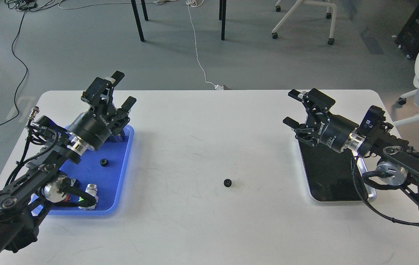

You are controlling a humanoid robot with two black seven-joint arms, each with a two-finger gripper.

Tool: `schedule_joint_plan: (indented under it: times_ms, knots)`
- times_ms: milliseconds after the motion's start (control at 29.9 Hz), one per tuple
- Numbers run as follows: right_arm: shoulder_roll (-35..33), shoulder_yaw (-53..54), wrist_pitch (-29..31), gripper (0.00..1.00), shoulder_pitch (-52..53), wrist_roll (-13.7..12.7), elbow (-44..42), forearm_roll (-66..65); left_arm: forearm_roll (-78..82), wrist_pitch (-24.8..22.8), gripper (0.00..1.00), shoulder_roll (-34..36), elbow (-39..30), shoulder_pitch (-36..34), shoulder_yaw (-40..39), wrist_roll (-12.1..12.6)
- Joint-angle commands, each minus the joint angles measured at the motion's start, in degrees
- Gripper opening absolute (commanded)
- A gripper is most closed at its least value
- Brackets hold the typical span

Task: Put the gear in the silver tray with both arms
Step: 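Reach the right gripper toward the gear on the table, then close the right gripper on the black gear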

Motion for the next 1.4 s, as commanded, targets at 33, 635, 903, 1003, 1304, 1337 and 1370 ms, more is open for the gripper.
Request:
schedule_joint_plan:
  times_ms: [33, 635, 903, 1003, 1304, 1337, 1370]
  knots:
    - [0.18, -16.22, -0.58, 0.99, 13.40, 0.00, 2.01, -11.30, -4.06, -2.73, 0.98, 0.02, -0.01, 2.21, -2.90, -0.01]
    - [23.11, -54.83, -17.63, 0.98, 36.72, 0.00, 1.13, -37.61, -7.15, -3.18, 0.98, 0.55, -2.21, 3.97, -4.84, 1.27]
    - [29.71, -61.59, -20.71, 0.92, 37.25, 0.00, -2.73, -37.70, -7.15, -3.18, 0.98, 0.90, -2.91, 4.67, -5.89, 1.45]
    - [29.71, -63.71, -21.59, 0.87, 37.07, 0.00, -3.09, -37.70, -7.23, -3.18, 0.98, 1.08, -2.91, 4.67, -5.98, 1.97]
    - [29.71, -64.06, -21.76, 0.73, 36.90, 0.00, -1.68, -37.78, -7.23, -3.18, 0.98, 1.08, -3.00, 4.67, -5.89, 2.15]
    - [29.71, -64.06, -21.76, 0.73, 36.90, 0.00, -1.68, -37.78, -7.23, -3.18, 0.98, 0.99, -3.00, 4.67, -5.89, 2.15]
    - [29.71, -64.06, -21.76, 0.73, 36.90, 0.00, -1.68, -37.78, -7.23, -3.18, 0.98, 0.99, -3.00, 4.67, -5.89, 2.15]
